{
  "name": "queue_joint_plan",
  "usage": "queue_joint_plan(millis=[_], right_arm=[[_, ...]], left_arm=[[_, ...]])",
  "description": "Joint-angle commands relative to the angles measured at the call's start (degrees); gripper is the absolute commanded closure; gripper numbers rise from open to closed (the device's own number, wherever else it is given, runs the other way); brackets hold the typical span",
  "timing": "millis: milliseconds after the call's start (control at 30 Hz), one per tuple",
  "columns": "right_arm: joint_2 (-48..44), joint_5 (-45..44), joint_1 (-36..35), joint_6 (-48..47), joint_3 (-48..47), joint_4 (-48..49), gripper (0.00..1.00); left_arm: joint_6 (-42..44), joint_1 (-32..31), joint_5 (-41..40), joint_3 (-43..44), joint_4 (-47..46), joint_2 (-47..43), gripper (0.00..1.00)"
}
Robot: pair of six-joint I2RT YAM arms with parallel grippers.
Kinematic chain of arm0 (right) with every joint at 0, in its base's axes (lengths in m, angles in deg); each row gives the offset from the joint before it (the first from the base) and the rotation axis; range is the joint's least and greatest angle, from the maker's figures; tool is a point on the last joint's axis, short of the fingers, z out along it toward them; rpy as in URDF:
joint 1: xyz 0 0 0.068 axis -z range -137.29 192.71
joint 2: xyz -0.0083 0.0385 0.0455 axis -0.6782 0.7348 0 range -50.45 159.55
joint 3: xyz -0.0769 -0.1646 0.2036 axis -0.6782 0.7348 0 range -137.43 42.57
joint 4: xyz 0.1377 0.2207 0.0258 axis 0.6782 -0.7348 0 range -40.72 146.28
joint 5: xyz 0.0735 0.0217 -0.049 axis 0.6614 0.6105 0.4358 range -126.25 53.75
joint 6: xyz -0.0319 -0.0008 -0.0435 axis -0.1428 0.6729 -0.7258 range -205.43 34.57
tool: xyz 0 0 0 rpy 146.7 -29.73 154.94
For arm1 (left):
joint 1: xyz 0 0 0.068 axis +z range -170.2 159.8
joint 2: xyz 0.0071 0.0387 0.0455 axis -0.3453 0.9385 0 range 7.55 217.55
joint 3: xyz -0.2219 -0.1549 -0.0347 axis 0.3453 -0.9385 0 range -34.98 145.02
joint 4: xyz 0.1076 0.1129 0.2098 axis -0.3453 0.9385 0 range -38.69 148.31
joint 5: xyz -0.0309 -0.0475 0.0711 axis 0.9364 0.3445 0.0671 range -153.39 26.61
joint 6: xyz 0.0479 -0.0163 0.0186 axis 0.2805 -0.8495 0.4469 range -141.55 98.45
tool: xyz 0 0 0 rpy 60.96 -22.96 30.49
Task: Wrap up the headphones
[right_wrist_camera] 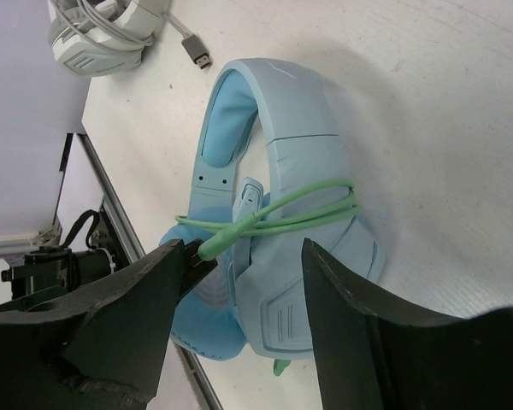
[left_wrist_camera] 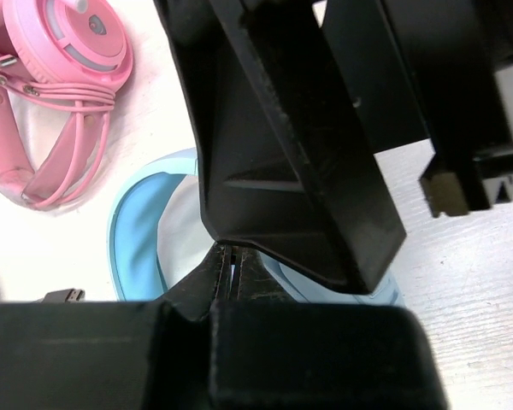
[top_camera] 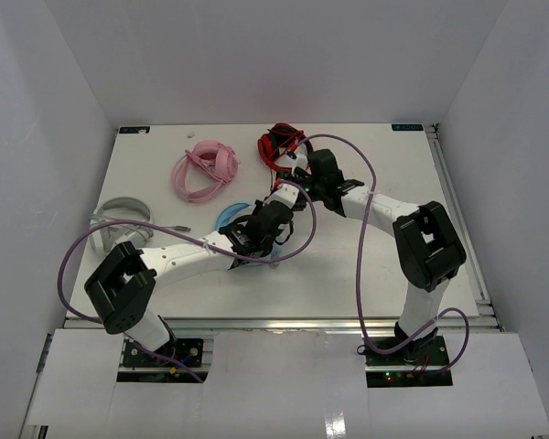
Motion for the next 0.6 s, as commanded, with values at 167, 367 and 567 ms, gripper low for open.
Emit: queue_joint_plan(millis=[167, 367, 567], right_arm=[[-3.0, -0.8, 0.0, -0.5, 1.7, -0.2, 0.47], [-2.3, -2.4, 0.0, -0.5, 1.2, -0.1, 0.57], [-1.0, -3.3, 0.0, -1.0, -0.4, 0.2, 0.65]], left_arm=[[-5.8, 1.2, -3.2, 1.5, 2.5, -1.1, 1.0], [-7.1, 2.1, -2.0, 0.8, 2.9, -1.3, 1.0], [-7.7, 2.6, -1.4, -0.1, 3.0, -1.7, 0.99]])
